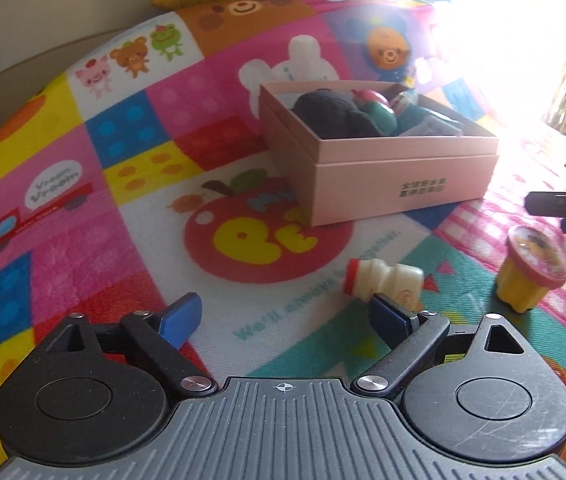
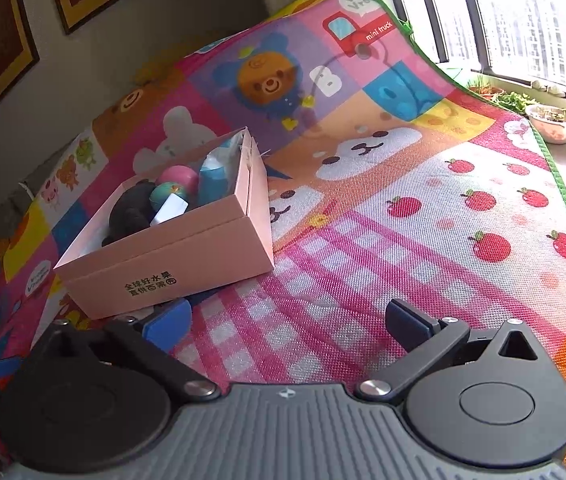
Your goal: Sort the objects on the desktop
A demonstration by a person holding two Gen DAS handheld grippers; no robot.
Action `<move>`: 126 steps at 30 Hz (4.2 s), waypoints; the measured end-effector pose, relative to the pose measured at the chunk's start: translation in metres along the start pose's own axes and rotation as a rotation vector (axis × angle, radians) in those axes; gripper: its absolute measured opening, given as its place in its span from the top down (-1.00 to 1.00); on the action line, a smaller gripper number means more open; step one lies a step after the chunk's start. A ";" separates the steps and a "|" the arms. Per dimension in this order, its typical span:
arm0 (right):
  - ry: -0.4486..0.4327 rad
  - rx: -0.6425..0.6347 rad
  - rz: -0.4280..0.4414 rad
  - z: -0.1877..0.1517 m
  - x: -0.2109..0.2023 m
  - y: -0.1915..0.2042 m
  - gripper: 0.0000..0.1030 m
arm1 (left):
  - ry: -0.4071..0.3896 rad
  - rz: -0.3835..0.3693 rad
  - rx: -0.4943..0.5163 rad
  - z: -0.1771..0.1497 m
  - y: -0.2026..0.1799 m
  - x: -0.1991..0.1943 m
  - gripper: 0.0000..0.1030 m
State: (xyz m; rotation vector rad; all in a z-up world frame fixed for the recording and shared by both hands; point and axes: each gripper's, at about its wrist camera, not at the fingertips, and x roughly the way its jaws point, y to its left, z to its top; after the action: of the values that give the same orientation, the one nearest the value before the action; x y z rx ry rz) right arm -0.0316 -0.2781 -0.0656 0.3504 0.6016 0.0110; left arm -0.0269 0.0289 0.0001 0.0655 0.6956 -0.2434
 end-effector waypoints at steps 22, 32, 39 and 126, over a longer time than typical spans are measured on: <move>0.025 -0.003 0.002 0.001 0.000 -0.001 -1.00 | -0.015 -0.089 0.070 -0.019 -0.060 -0.002 -0.92; 0.039 -0.339 0.107 -0.020 -0.037 0.059 -1.00 | -0.024 -0.058 0.080 -0.024 -0.065 -0.002 -1.00; 0.052 -0.450 0.080 -0.034 -0.028 0.090 -0.91 | -0.036 -0.062 0.062 -0.025 -0.062 -0.004 -1.00; -0.177 -0.501 0.098 0.165 -0.082 0.147 -0.08 | -0.328 0.001 0.100 0.129 -0.047 0.001 -0.43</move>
State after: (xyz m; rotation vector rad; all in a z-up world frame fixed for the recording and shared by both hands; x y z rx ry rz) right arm 0.0061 -0.2021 0.1542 -0.1054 0.3880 0.2196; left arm 0.0428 -0.0353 0.0994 0.1186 0.3565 -0.2808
